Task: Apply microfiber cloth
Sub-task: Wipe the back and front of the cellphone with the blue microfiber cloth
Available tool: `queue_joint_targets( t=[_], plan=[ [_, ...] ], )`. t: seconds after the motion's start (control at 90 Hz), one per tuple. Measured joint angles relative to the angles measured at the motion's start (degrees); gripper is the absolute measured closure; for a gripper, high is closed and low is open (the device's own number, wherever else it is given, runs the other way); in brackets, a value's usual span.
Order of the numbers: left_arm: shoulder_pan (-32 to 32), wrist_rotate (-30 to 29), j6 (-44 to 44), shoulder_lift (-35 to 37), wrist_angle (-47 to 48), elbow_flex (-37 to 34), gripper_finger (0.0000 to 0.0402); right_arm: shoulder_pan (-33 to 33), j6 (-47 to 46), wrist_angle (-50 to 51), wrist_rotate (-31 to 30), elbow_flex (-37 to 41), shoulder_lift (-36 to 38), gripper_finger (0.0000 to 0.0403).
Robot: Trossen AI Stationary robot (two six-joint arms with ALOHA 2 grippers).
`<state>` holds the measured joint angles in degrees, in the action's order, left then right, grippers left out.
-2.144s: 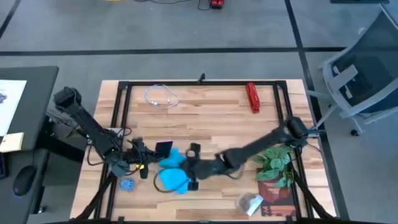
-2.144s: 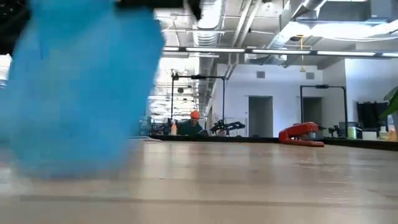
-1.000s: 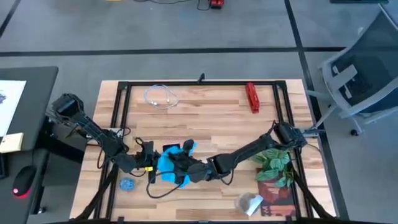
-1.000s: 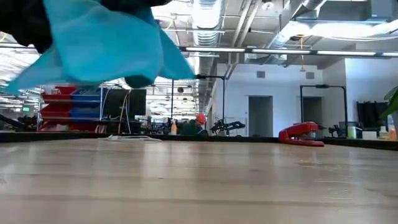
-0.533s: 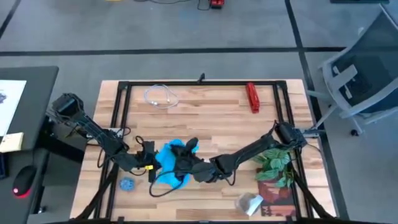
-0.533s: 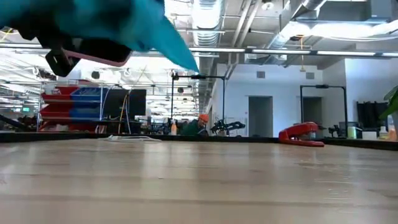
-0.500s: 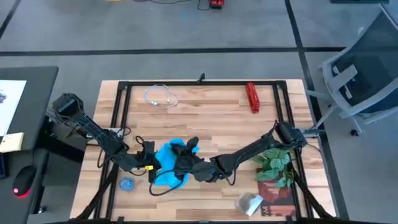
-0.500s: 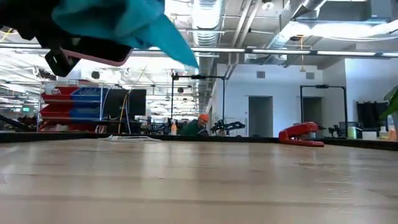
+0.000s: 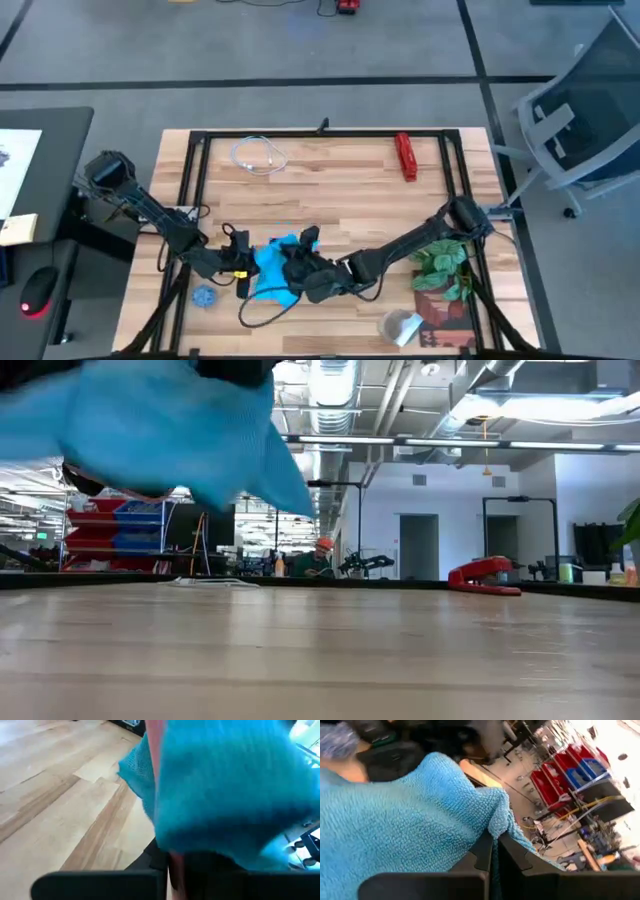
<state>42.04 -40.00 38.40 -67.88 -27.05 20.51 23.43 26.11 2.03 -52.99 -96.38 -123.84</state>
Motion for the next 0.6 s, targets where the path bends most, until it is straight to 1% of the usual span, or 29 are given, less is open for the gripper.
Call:
queue_joint_targets(
  t=[0.133,0.267,0.344,0.444,0.511,0.6],
  plan=[
    [0.0,-0.5,-0.11,0.16,-0.4,0.13,0.039,1.46,4.18,-0.39,-1.36,0.22,-0.27,0.0403],
    [-0.09,-1.82,0.11,0.34,-1.32,0.42,0.0391,1.93,7.11,-1.08,-9.72,0.22,-0.35,0.0403],
    [-0.13,-2.0,0.45,0.37,-1.48,0.42,0.0391,2.0,10.86,-4.11,-14.11,0.32,-0.46,0.0403],
    [-0.13,-1.96,0.6,0.51,-1.95,0.46,0.0391,2.04,15.74,-11.06,-18.19,0.36,-0.49,0.0403],
    [-0.13,-1.64,0.49,0.52,-1.87,0.48,0.0391,2.04,16.56,-14.43,-20.39,0.34,-0.49,0.0403],
    [-0.11,-0.78,0.53,0.48,-1.3,0.46,0.0391,2.04,15.31,-14.86,-21.07,0.33,-0.49,0.0403]
  ],
)
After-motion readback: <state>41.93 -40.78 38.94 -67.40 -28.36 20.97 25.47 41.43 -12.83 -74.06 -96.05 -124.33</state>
